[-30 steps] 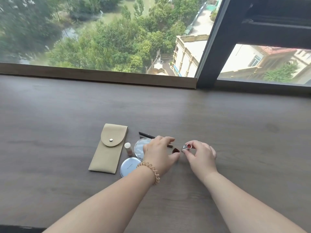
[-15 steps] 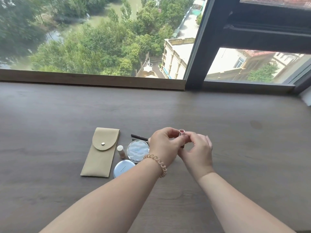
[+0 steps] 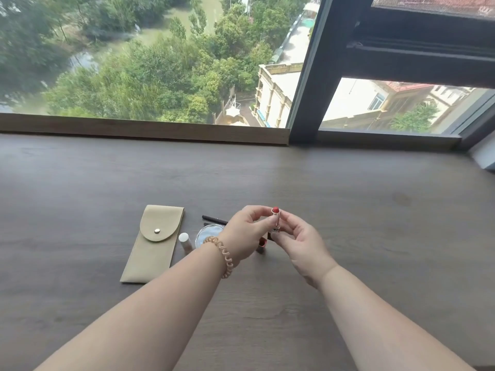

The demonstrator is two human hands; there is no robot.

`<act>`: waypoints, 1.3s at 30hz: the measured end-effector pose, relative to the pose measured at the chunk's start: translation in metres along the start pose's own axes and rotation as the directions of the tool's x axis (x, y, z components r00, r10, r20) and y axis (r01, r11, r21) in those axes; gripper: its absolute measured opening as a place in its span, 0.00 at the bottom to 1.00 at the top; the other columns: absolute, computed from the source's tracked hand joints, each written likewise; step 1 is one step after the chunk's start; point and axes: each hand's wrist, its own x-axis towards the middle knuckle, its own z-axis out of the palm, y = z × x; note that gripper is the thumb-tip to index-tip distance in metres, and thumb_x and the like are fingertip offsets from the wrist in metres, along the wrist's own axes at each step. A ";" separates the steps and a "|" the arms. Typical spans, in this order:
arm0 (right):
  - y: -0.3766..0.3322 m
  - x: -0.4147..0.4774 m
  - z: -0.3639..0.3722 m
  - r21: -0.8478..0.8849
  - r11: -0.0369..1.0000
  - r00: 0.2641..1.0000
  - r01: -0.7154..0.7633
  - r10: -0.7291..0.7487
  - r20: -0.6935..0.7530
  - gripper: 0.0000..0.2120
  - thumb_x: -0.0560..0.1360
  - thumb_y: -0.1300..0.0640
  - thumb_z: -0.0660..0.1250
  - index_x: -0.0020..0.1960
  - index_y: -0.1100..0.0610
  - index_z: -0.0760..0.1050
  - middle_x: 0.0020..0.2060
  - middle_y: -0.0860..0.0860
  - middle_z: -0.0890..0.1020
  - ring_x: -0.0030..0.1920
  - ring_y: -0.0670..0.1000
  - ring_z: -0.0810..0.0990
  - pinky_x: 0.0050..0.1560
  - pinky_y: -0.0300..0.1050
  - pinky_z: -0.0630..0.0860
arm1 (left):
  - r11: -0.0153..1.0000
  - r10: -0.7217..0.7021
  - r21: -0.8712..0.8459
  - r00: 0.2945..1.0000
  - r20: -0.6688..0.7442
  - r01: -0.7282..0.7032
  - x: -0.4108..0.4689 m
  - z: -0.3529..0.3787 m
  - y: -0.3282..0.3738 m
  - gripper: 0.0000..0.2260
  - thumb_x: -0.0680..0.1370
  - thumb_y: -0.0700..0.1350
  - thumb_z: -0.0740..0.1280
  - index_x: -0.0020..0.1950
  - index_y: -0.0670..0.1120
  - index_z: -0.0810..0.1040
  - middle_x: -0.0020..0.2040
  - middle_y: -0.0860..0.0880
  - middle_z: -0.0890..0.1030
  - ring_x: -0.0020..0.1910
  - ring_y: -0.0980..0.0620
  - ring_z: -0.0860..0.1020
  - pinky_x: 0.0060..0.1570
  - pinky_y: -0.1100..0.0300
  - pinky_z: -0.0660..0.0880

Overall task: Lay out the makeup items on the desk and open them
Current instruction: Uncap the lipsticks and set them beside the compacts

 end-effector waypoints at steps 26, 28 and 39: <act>0.041 0.000 0.005 -0.816 0.547 0.944 -0.187 -0.130 -0.303 0.48 0.56 0.37 0.76 0.71 0.45 0.61 0.69 0.48 0.69 0.74 0.51 0.53 0.71 0.54 0.52 | 0.752 -0.113 0.442 0.756 -0.644 0.489 -0.036 -0.092 -0.067 0.12 0.70 0.48 0.66 0.52 0.56 0.76 0.50 0.56 0.80 0.58 0.49 0.73 0.54 0.54 0.63; 0.033 -0.006 0.009 -0.822 0.561 0.925 -0.101 -0.252 -0.286 0.45 0.57 0.33 0.69 0.70 0.48 0.63 0.68 0.49 0.70 0.72 0.52 0.56 0.69 0.54 0.53 | 0.760 -0.081 0.443 0.745 -0.662 0.476 -0.036 -0.095 -0.066 0.05 0.71 0.47 0.63 0.44 0.54 0.76 0.42 0.55 0.81 0.52 0.49 0.77 0.54 0.54 0.67; -0.050 0.004 0.122 -0.895 0.367 0.909 0.254 -0.407 0.091 0.31 0.69 0.30 0.42 0.38 0.49 0.76 0.39 0.43 0.78 0.63 0.49 0.66 0.63 0.46 0.48 | 0.502 0.413 0.850 0.820 -0.396 0.158 -0.063 -0.093 -0.001 0.11 0.72 0.55 0.63 0.37 0.51 0.80 0.37 0.54 0.75 0.44 0.52 0.70 0.44 0.57 0.54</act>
